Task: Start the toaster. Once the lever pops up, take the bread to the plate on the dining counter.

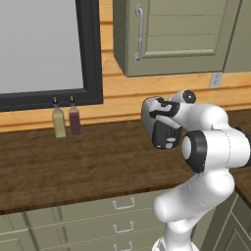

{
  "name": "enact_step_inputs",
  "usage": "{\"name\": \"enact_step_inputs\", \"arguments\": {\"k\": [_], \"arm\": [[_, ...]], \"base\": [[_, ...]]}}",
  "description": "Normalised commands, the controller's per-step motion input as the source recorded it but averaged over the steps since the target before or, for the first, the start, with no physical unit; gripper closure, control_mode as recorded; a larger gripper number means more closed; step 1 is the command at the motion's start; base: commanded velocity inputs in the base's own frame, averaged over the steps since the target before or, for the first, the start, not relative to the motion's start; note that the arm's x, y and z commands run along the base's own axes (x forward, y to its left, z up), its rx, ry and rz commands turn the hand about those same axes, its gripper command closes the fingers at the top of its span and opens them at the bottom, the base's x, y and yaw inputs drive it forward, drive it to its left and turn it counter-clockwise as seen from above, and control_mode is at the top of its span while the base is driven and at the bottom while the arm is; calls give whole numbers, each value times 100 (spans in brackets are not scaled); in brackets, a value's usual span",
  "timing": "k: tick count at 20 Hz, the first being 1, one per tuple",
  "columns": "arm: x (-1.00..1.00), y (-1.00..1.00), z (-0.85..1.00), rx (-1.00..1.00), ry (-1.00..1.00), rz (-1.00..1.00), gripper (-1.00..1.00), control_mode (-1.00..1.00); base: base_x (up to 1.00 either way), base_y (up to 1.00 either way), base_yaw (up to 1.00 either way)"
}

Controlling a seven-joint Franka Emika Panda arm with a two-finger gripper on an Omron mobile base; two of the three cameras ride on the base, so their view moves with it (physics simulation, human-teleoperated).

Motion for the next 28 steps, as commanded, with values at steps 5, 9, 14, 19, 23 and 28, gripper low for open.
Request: {"name": "enact_step_inputs", "arguments": {"k": [5, 9, 14, 19, 23, 28], "arm": [[0, 0, 0, 0, 0, 0, -100, -100], [0, 0, 0, 0, 0, 0, -100, -100], [0, 0, 0, 0, 0, 0, -100, -100], [0, 0, 0, 0, 0, 0, -100, -100], [0, 0, 0, 0, 0, 0, -100, -100], [0, 0, 0, 0, 0, 0, -100, -100]], "base": [[0, 0, 0], [0, 0, 0], [0, 0, 0], [0, 0, 0], [0, 0, 0], [0, 0, 0]]}}
